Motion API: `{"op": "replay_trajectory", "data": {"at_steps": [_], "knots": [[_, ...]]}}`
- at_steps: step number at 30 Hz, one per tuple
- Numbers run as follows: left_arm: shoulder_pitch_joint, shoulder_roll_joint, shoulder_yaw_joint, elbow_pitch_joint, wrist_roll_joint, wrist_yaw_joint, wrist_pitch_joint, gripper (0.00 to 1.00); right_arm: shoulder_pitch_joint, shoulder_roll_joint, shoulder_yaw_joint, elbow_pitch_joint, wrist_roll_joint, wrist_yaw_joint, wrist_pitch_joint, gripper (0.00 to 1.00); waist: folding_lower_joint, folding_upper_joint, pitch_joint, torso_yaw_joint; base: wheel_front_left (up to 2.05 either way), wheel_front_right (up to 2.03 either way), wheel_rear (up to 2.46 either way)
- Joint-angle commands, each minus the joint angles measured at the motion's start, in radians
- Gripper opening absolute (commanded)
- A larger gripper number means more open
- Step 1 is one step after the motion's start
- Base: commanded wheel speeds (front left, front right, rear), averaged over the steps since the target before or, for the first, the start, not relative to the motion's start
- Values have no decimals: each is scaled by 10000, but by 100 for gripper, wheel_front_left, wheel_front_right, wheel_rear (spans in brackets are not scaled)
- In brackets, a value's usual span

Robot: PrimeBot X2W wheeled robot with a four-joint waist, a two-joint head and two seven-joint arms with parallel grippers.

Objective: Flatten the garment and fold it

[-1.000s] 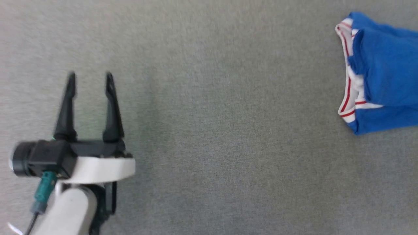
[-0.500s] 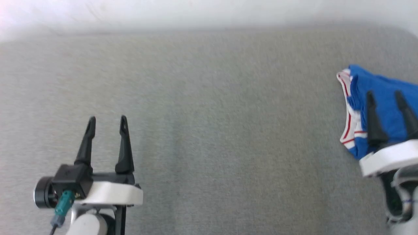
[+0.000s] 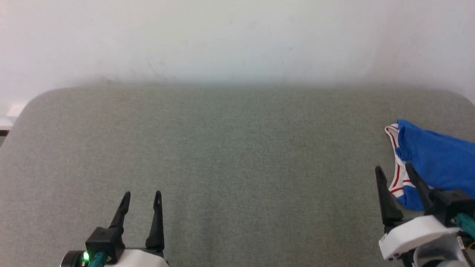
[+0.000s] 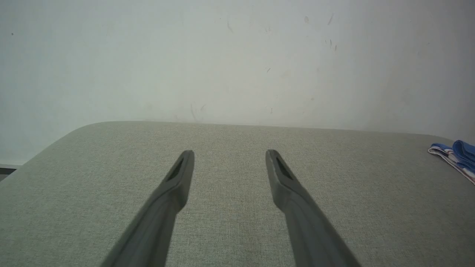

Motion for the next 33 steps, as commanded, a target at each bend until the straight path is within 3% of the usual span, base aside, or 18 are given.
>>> {"op": "replay_trajectory", "data": {"at_steps": [1,22,23,33], "knots": [[203,-40,0,49,-59,-16,-59,100,222,50,38,43,-18,-19,-170,100,2,-2,-400,248,0,0,0],[655,-814,619,495,153,-476,-244,100,764,56,-11,791,573,-19,-696,100,2,-2,-373,282,0,0,0],[640,-849,713,468,244,-437,-244,0,747,56,-20,792,582,-19,-703,0,2,-2,-354,286,0,0,0],[573,-933,805,483,383,-575,-62,0,761,10,35,770,458,1,-584,0,4,-2,-346,268,0,0,0]]}}
